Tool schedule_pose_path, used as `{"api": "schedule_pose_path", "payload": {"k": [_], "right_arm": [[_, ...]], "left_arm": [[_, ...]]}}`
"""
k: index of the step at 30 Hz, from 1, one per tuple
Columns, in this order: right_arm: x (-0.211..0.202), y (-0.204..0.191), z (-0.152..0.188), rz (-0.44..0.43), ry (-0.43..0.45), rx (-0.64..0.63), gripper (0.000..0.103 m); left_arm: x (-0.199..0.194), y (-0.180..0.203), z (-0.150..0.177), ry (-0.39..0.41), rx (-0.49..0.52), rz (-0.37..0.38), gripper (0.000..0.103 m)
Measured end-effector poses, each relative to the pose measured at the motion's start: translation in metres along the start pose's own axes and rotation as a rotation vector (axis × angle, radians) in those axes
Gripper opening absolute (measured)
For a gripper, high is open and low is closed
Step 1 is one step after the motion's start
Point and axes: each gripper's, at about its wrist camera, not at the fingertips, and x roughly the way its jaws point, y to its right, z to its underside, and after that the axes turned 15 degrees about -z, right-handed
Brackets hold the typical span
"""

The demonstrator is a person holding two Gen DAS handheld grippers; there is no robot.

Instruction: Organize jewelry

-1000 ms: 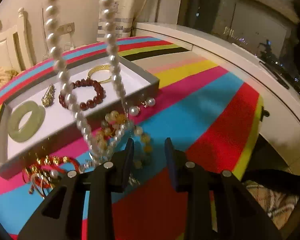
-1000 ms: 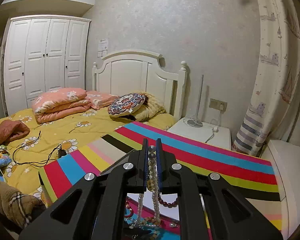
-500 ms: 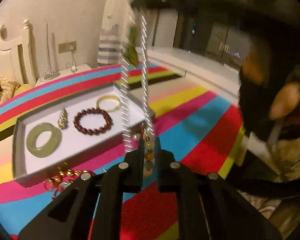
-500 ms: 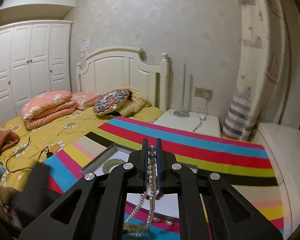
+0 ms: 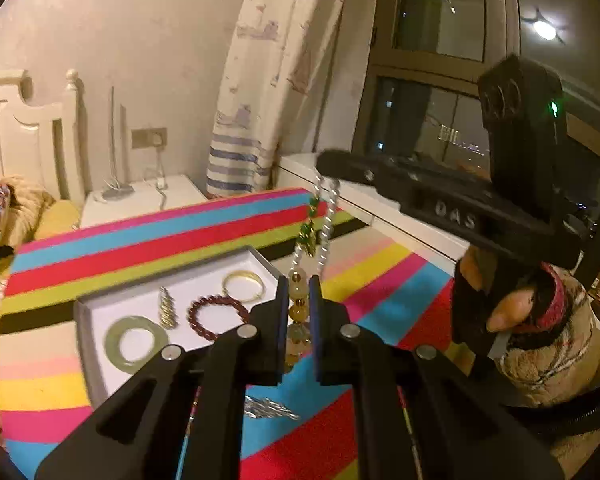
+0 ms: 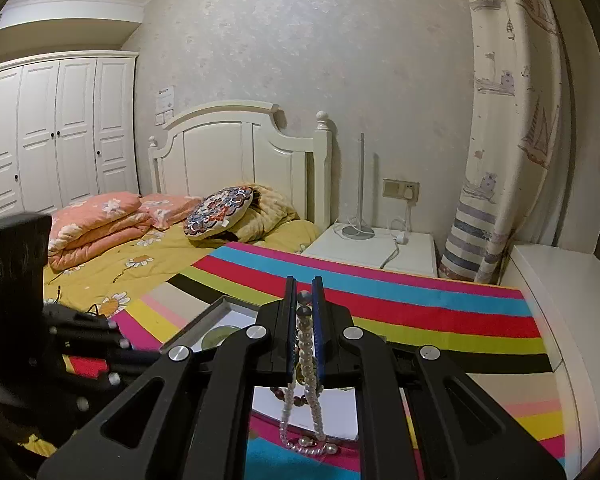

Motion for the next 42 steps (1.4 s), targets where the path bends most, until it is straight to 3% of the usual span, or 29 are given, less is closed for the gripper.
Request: {"api": "schedule_pose_path", "payload": {"k": [12,17,23,26,29,33,37,42], "right_arm": [[-0.003,-0.011,-0.047,0.014,0.042,-0.101,0.009],[0.014,-0.002,-0.058,-0.012,0.039,-0.075,0.009],[0.050,0.003,-0.062,-0.084,0.020,-0.019,0.009],[0.072,0.009,-0.060,-0.078,0.002,0.004,0.009],[0.099,0.022,-0.046,-0.032,-0.056,0.019,0.009],[0.139,0.046,-0.006,-0.010,-0.218,0.066,0.009],[0.156,0.058,0.029,0.011,-0.321,0.075,0.009],[0.165,0.065,0.055,-0.058,-0.405,0.125,0.009]], "left_arm": [[0.010,-0.038,-0.010,-0.038,-0.015,-0.122,0.009],[0.029,-0.056,-0.012,-0.073,-0.011,-0.175,0.009],[0.061,-0.067,-0.006,-0.114,-0.038,-0.199,0.009],[0.078,-0.069,0.001,-0.139,-0.056,-0.194,0.009],[0.097,-0.070,0.012,-0.182,-0.053,-0.208,0.009],[0.122,-0.070,0.032,-0.236,0.003,-0.280,0.009],[0.138,-0.076,0.048,-0.285,0.011,-0.302,0.009],[0.145,-0.085,0.056,-0.304,-0.007,-0.299,0.010]]}}
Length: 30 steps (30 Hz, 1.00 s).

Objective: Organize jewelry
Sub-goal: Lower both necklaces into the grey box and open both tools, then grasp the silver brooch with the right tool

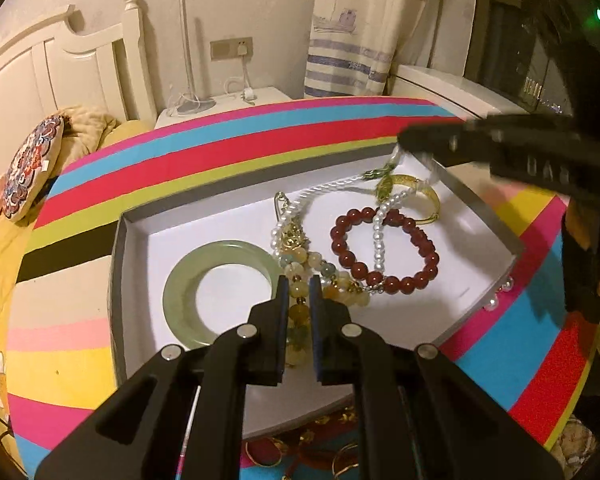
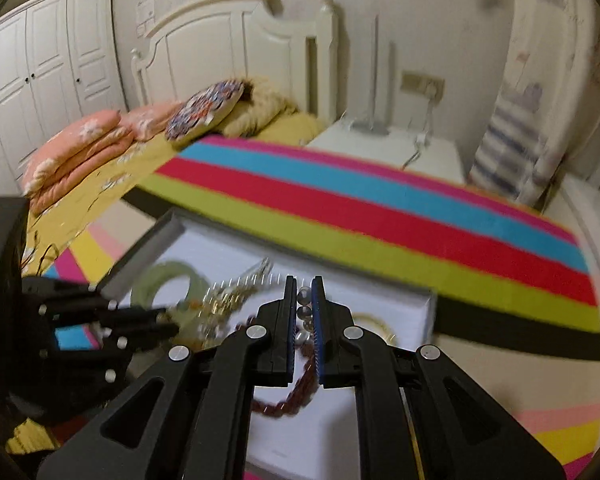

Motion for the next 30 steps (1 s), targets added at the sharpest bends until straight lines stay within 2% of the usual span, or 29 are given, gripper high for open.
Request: {"api": "schedule_pose_path", "payload": {"k": [3,5,6,8,10,11,12,15,16,17,19,20,22,24,28,30], "right_arm": [[0.011,-0.006,0.011,-0.007,-0.059,0.001,0.009],[0.012,-0.007,0.019,-0.004,-0.072,0.018,0.009],[0.012,-0.006,0.023,-0.006,-0.075,0.024,0.009],[0.009,-0.002,0.036,-0.017,-0.081,0.037,0.009],[0.006,0.002,0.048,-0.027,-0.092,0.054,0.009],[0.006,0.004,0.053,-0.025,-0.099,0.064,0.010],[0.005,0.009,0.057,-0.024,-0.104,0.079,0.011],[0.000,0.019,0.065,-0.044,-0.101,0.126,0.011],[-0.002,0.021,0.066,-0.058,-0.096,0.138,0.016],[-0.003,0.022,0.067,-0.070,-0.094,0.146,0.024],[-0.009,0.018,0.068,-0.132,-0.069,0.137,0.059],[-0.012,0.014,0.068,-0.124,-0.057,0.125,0.071],[-0.017,0.005,0.067,-0.083,-0.041,0.088,0.071],[-0.029,-0.001,0.066,-0.084,0.003,0.077,0.071],[-0.071,-0.007,0.068,-0.063,0.122,0.065,0.071],[-0.085,-0.008,0.070,-0.038,0.145,0.057,0.071]], "left_arm": [[0.000,0.004,0.000,0.000,0.007,-0.015,0.010],[-0.001,0.007,0.000,-0.001,0.014,-0.013,0.015],[-0.001,0.007,0.001,0.001,0.014,-0.004,0.021],[-0.005,0.008,0.004,0.006,0.014,0.029,0.041],[-0.011,0.012,0.007,0.028,0.017,0.042,0.086],[-0.015,0.014,0.009,0.054,0.018,0.006,0.092],[-0.019,0.015,0.011,0.080,0.022,-0.014,0.094],[-0.021,0.017,0.014,0.076,0.028,-0.002,0.094],[-0.022,0.016,0.015,0.079,0.022,-0.002,0.094],[-0.024,0.015,0.016,0.082,0.016,-0.007,0.095],[-0.028,0.012,0.020,0.092,0.000,-0.011,0.100],[-0.031,0.010,0.021,0.100,-0.011,-0.017,0.100],[-0.037,0.005,0.024,0.113,-0.040,-0.037,0.101],[-0.046,0.001,0.028,0.127,-0.069,-0.054,0.101],[-0.076,-0.014,0.042,0.195,-0.135,-0.158,0.101],[-0.089,-0.022,0.051,0.221,-0.151,-0.209,0.101]]}}
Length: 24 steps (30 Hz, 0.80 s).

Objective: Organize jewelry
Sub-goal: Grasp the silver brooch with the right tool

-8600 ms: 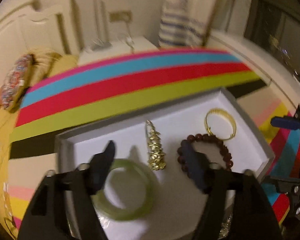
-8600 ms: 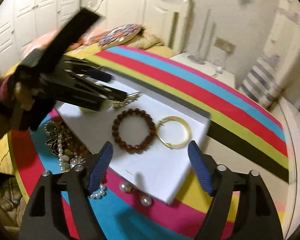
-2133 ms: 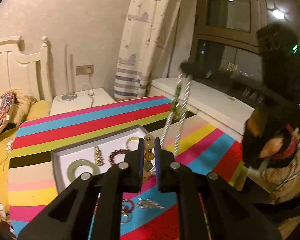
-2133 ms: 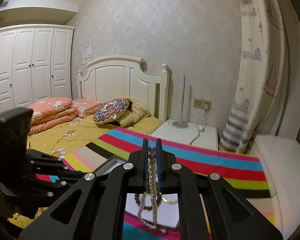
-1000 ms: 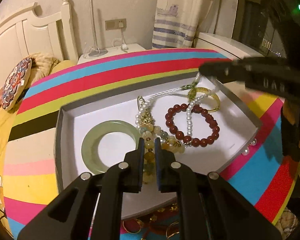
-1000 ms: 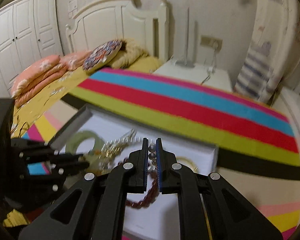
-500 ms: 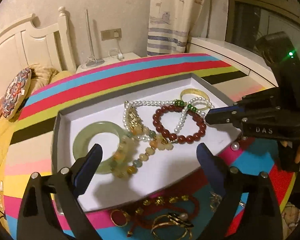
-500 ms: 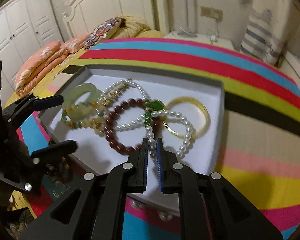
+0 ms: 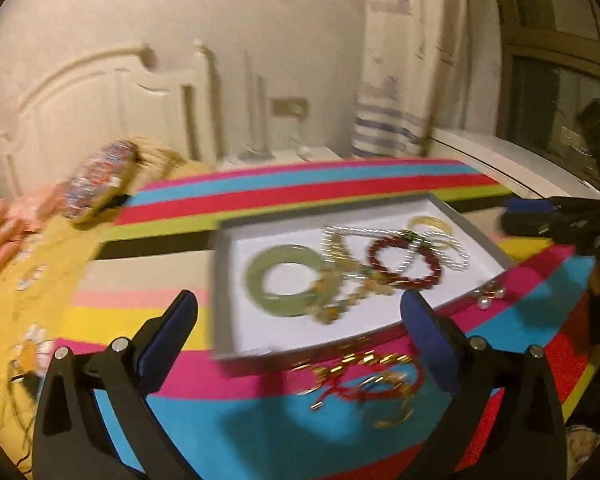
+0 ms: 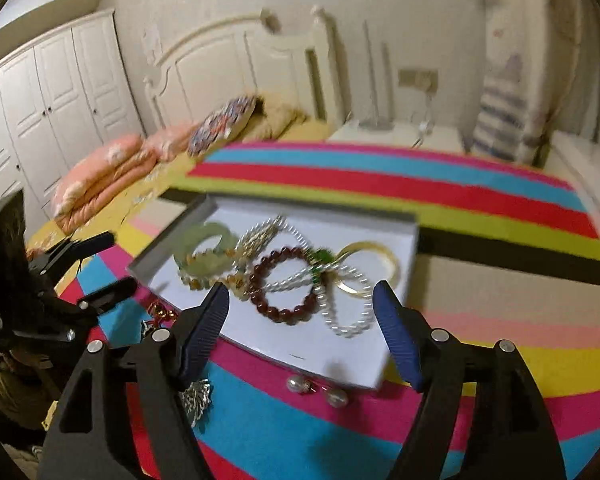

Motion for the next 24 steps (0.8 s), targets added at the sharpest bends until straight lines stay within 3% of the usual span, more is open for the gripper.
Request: {"api": "schedule_pose_path", "payload": {"k": [2,6,10,16,24], "right_arm": [[-0.013,-0.003,0.005,0.029,0.010,-0.006,0.073],[-0.018,-0.010,0.026,0.018,-0.012,0.002,0.073],[0.003,-0.037,0.055,-0.024,-0.125,-0.058,0.073],[0.041,-0.075,0.075,-0.043,-0.249,-0.188,0.074],[0.074,-0.087,0.074,-0.036,-0.324,-0.195,0.074]], "left_arm": [[-0.011,-0.013,0.006,0.019,-0.015,-0.051,0.101],[-0.019,-0.034,0.021,0.010,-0.048,-0.080,0.101],[-0.008,-0.046,0.040,-0.045,-0.065,-0.078,0.101],[0.002,-0.050,0.050,-0.103,-0.074,0.001,0.101],[0.011,-0.067,0.053,-0.153,-0.180,0.058,0.101]]}}
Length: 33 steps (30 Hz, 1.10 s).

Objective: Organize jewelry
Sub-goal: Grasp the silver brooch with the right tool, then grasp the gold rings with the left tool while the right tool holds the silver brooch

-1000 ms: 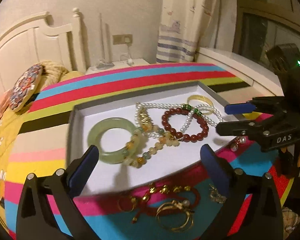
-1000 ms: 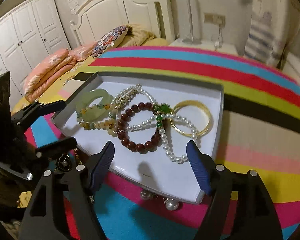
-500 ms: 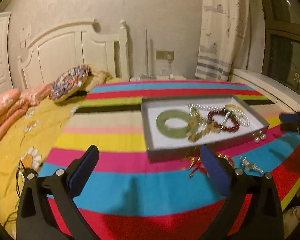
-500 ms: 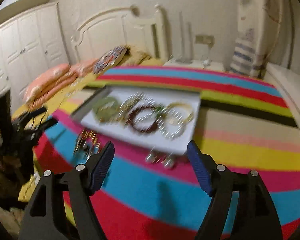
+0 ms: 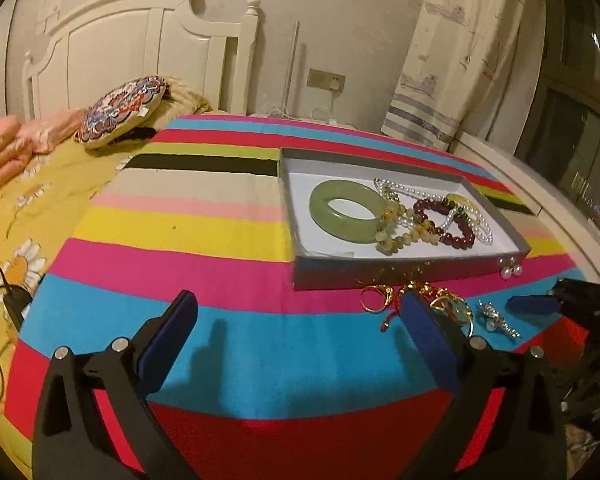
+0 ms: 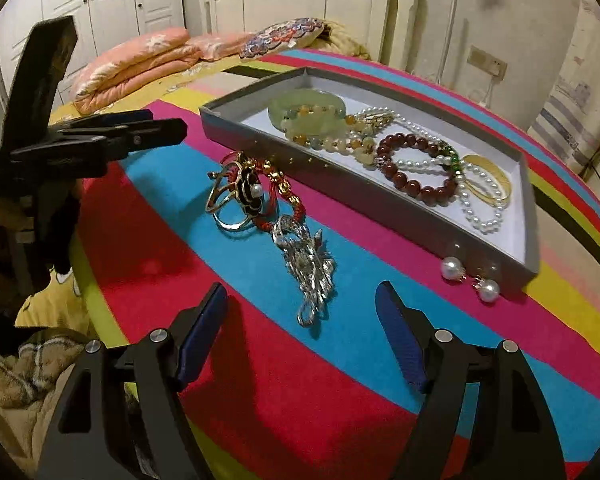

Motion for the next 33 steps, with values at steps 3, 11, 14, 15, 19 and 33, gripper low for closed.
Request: {"api": "schedule_pose_path", "payload": {"k": [3,11,14,15,19,33], "right_arm": [[0.005,0.004,-0.007,0.002,-0.013,0.016,0.074],[0.005,0.004,-0.012,-0.007,0.001,-0.001,0.040],[0.002,0.004,-0.010,-0.016,0.013,-0.004,0.025],[0.000,0.003,-0.010,-0.018,0.020,-0.004,0.024],[-0.012,0.015,-0.007,-0.071,0.066,0.064,0.019],[-0.039,0.056,0.017,-0.142,0.166,0.262,0.019]], "left_arm": [[0.000,-0.001,0.000,-0.001,-0.010,0.010,0.100],[-0.002,0.001,0.000,0.011,-0.007,0.007,0.101],[-0.003,0.003,0.001,0.012,0.006,0.005,0.101],[-0.005,0.005,0.001,0.022,0.019,-0.003,0.101],[-0.017,0.019,0.003,0.063,0.085,-0.015,0.101],[-0.012,0.103,0.020,-0.002,0.332,0.126,0.079]]}}
